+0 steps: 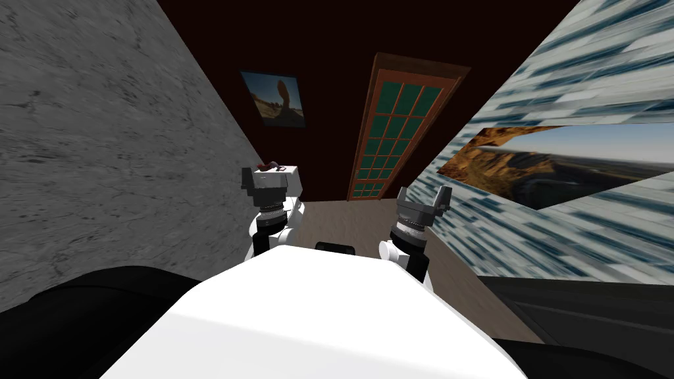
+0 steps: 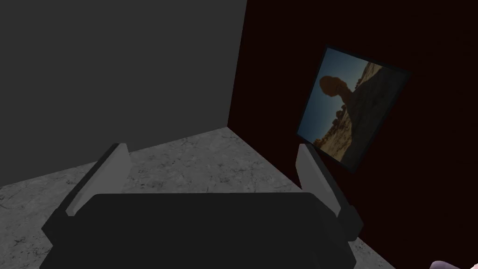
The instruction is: Pull the door open
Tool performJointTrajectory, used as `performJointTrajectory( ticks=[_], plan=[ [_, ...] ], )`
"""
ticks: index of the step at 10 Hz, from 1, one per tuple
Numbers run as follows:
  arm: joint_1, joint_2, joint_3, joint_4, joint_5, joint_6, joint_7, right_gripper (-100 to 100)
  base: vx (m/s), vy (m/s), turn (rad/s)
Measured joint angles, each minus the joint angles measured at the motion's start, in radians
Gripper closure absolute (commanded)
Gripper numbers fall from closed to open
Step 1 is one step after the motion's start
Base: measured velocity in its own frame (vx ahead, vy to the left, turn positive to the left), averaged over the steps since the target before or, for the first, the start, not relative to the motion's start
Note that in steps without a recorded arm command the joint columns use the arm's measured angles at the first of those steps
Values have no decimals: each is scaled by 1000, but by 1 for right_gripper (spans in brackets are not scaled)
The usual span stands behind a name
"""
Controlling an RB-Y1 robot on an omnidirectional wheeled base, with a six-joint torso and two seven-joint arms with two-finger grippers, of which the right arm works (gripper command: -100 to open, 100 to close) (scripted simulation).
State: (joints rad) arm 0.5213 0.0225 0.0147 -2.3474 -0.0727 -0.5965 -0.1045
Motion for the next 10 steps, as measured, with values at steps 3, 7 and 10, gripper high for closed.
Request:
performJointTrajectory(
  ticks=[3, 7, 10],
  plan=[
    [-14, -17, -7, 58, 16, -16, 39, -100, 175, -16, 9],
    [-41, -37, -17, 138, 40, -33, 98, -100, 133, 0, 7],
    [-56, -49, -25, 190, 56, -44, 140, -100, 101, -9, 6]
  ],
)
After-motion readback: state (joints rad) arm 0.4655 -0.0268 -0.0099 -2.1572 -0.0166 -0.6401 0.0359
